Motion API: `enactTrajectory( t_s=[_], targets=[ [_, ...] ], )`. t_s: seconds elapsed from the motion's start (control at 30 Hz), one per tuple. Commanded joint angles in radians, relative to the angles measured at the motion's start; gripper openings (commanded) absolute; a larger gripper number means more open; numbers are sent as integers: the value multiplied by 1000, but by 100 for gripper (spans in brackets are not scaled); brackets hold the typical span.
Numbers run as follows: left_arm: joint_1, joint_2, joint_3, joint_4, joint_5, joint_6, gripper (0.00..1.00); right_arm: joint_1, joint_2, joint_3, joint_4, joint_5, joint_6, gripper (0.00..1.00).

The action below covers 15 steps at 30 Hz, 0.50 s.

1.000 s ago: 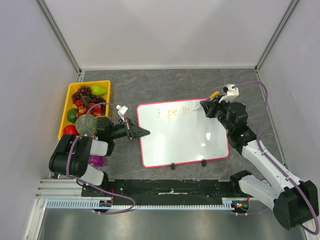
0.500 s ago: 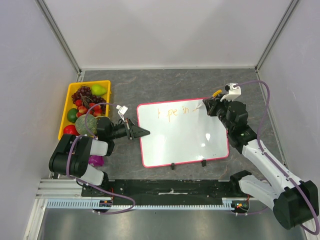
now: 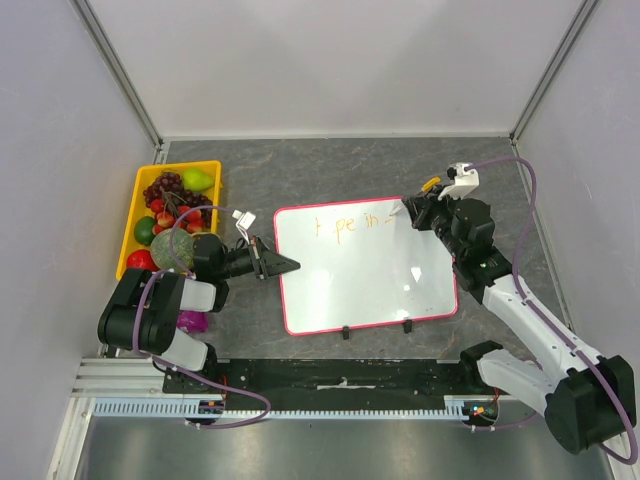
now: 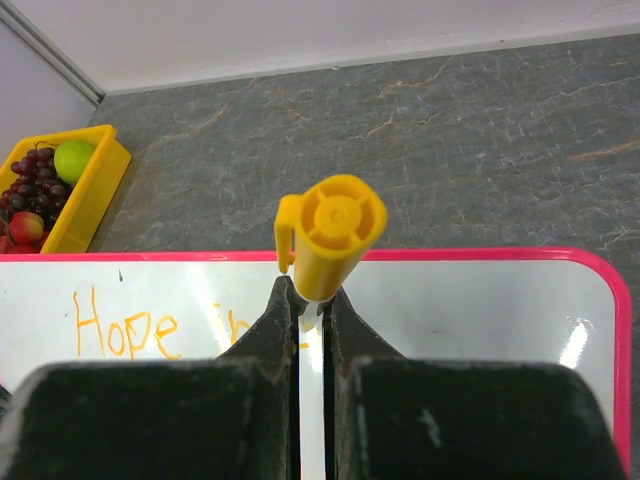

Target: Write a sentence on the whiteboard

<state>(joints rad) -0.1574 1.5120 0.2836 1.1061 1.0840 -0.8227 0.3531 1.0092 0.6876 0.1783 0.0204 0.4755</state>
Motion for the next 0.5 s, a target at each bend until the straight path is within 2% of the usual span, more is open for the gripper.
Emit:
enactTrajectory(
  t_s=[0.0,0.47],
  targets=[
    [-2,13,3,-38,-72,161,2,-2,0,-17,-20,-17,-9,0],
    [-2,13,3,-38,-72,161,2,-3,-47,-77,-74,-27,-21,0]
  ],
)
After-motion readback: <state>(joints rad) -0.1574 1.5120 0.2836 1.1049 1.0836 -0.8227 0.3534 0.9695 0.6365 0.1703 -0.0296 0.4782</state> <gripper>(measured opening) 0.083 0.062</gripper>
